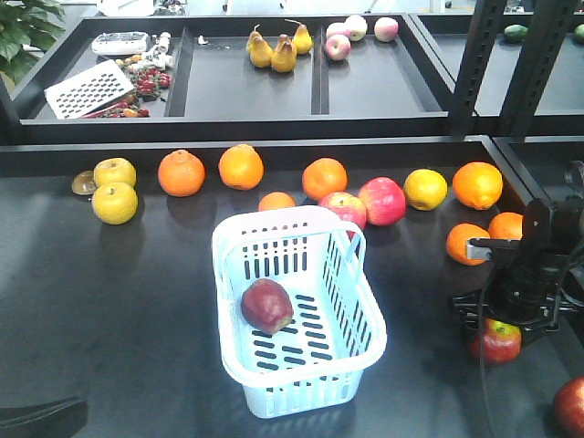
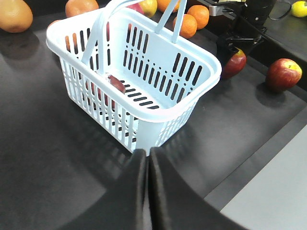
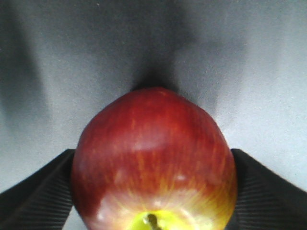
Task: Pick three apples into basket with both arms
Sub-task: 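Move the right gripper back to a second red apple and grasp it, then carry the second red apple into the basket and open the right gripper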
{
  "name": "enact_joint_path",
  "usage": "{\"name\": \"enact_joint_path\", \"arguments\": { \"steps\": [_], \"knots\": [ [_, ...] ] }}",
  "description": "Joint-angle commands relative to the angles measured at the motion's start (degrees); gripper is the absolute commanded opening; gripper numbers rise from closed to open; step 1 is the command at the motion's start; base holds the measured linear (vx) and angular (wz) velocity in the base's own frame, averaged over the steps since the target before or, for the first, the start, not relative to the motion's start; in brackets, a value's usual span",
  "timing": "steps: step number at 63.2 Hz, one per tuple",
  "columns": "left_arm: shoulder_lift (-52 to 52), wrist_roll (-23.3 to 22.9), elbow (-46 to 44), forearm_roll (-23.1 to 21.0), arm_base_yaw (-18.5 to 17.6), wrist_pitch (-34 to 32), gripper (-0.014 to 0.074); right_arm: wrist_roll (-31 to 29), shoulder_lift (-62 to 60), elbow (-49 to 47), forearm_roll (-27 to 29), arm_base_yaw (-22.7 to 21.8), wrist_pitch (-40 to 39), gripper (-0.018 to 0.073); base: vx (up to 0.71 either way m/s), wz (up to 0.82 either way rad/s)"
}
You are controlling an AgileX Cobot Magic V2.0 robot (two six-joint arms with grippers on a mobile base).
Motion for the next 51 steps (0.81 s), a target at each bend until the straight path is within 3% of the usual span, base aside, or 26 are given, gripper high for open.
{"name": "enact_joint_path", "arguments": {
  "steps": [1, 14, 34, 45, 51],
  "knots": [
    [0.31, -0.52, -1.30, -1.58, -0.09, -3.42, -0.0006, -1.18, -4.92, -1.45, 0.21, -0.33, 0.13, 0.0373, 0.00, 0.00],
    [0.31, -0.52, -1.30, -1.58, -0.09, -3.42, -0.0006, -6.98, -13.06, -1.45, 5.98, -0.21, 1.41, -0.0015, 0.00, 0.00],
    [0.31, -0.52, -1.30, -1.58, -0.09, -3.48, -0.0006, -22.54, -31.11, 3.61, 24.99, -0.16, 7.28, -0.0005, 0.00, 0.00],
    [0.31, -0.52, -1.30, -1.58, -0.09, -3.48, -0.0006, -34.83, -40.39, 14.52, 41.63, 0.70, 6.51, -0.0004, 0.00, 0.00],
    [0.31, -0.52, -1.30, -1.58, -0.09, -3.53, -0.0006, -42.29, -43.00, 18.78, 49.99, 4.54, 4.74, -0.0004, 0.00, 0.00]
  ]
}}
